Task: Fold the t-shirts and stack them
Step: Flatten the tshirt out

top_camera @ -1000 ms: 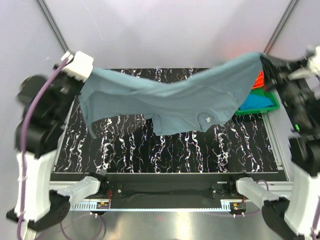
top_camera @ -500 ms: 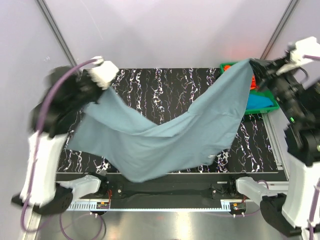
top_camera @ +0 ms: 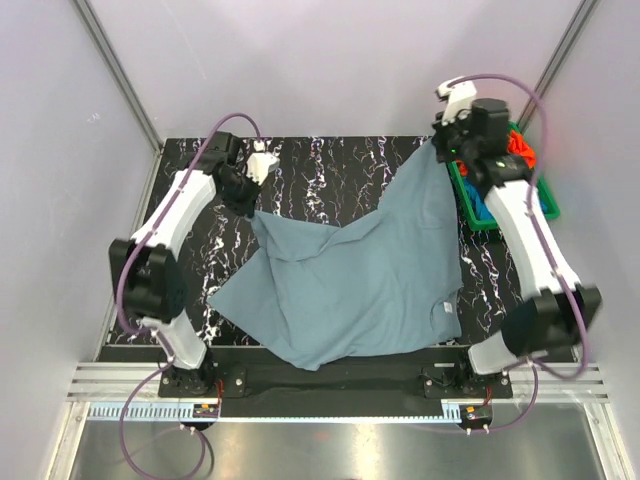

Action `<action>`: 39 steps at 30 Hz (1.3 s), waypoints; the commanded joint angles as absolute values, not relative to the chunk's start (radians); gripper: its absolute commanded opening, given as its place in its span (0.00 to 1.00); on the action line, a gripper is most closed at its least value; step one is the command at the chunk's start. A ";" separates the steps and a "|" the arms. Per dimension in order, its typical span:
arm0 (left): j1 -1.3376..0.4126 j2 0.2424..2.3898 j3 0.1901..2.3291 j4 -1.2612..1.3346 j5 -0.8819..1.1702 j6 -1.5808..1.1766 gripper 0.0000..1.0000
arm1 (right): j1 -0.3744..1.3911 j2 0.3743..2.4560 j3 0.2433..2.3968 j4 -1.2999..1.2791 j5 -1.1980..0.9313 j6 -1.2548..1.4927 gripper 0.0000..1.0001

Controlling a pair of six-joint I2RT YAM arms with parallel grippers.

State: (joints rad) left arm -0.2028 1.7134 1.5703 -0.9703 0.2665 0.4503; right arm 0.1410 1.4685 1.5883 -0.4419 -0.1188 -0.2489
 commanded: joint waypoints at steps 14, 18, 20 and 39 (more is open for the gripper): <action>-0.147 2.209 2.114 -0.761 0.152 0.327 0.00 | 0.147 1.994 1.980 -0.172 -0.020 -0.273 0.00; -0.130 2.189 2.089 -0.684 0.084 0.292 0.15 | 0.147 2.014 2.000 -0.147 -0.009 -0.296 0.00; -0.129 2.183 2.076 -0.696 0.087 0.293 0.25 | 0.147 2.017 1.993 -0.155 -0.014 -0.298 0.00; -0.176 1.914 1.632 -0.693 0.066 0.587 0.99 | 0.175 1.940 1.896 -0.204 -0.091 -0.267 0.00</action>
